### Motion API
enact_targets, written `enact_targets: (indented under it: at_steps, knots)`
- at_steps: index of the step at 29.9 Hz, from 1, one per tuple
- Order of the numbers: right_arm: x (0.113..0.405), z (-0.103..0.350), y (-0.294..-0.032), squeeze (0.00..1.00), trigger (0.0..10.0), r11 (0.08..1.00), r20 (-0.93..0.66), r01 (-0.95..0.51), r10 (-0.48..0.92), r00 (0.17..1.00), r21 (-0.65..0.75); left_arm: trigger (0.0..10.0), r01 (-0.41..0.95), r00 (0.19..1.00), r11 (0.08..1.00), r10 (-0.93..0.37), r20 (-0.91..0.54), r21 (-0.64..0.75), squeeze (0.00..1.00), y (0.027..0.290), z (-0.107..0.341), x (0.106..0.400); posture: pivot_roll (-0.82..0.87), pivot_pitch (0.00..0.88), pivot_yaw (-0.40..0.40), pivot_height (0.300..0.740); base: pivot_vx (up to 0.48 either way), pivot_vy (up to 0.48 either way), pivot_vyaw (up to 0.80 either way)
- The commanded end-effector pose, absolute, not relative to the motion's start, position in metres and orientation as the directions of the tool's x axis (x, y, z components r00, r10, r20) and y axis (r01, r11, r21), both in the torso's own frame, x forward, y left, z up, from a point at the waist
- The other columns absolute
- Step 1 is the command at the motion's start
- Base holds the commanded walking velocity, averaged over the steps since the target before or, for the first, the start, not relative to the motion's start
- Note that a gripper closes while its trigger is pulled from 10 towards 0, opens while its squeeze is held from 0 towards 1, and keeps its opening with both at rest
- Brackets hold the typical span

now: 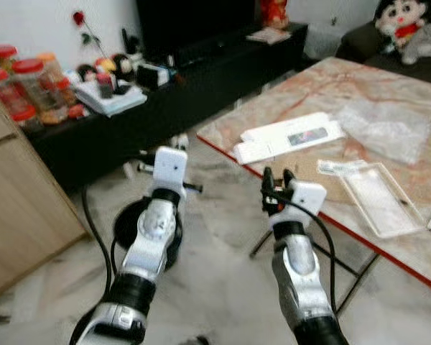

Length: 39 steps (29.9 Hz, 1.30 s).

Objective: Picking trash to rubbish bin

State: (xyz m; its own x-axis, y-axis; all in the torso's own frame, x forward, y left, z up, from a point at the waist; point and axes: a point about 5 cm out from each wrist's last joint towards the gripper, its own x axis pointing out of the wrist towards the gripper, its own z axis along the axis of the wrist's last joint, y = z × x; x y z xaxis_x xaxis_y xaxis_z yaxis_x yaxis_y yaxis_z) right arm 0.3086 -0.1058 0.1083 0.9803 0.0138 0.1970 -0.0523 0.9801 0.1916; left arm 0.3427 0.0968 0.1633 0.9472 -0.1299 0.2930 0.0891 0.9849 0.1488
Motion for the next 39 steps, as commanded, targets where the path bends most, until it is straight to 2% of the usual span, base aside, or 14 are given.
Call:
enact_targets:
  at_steps: [1,20,23,27,33,39]
  knots:
    - [0.308,0.110,-0.100,0.00,10.0,0.978,0.201,-0.070,0.029,0.979,0.198,10.0,0.078,0.945,0.986,-0.121,0.304,0.149,0.00,0.097,0.168,0.344,0.11,0.060,0.039,0.740,0.000,0.000,0.70]
    - [0.307,0.109,-0.099,0.00,10.0,0.977,0.191,-0.083,0.046,0.981,0.195,10.0,0.065,0.960,0.988,-0.100,0.261,0.138,0.00,0.106,0.160,0.347,0.11,0.075,0.025,0.740,0.000,0.000,0.70]
    - [0.308,0.105,-0.100,0.00,10.0,0.974,0.166,-0.086,0.051,0.985,0.212,10.0,0.097,0.975,0.985,-0.123,0.183,0.144,0.00,0.112,0.146,0.350,0.12,0.075,0.023,0.740,0.000,0.000,0.00]
    - [0.309,0.093,-0.109,0.00,10.0,0.983,0.113,-0.111,0.095,0.989,0.149,10.0,0.114,0.987,0.980,-0.130,0.092,0.164,0.00,0.129,0.126,0.353,0.12,0.077,0.023,0.740,0.000,0.000,0.00]
    - [0.305,0.056,-0.147,0.00,10.0,0.997,-0.064,-0.067,0.070,0.995,0.048,10.0,0.105,0.991,0.971,-0.085,-0.101,0.216,0.00,0.159,0.080,0.343,0.12,0.077,0.008,0.740,0.000,0.000,0.00]
    - [0.289,0.019,-0.167,0.00,10.0,0.997,-0.246,-0.074,0.064,0.967,-0.031,10.0,0.119,0.969,0.964,-0.061,-0.238,0.236,0.00,0.167,0.048,0.328,0.12,0.081,-0.004,0.740,0.274,0.000,0.00]
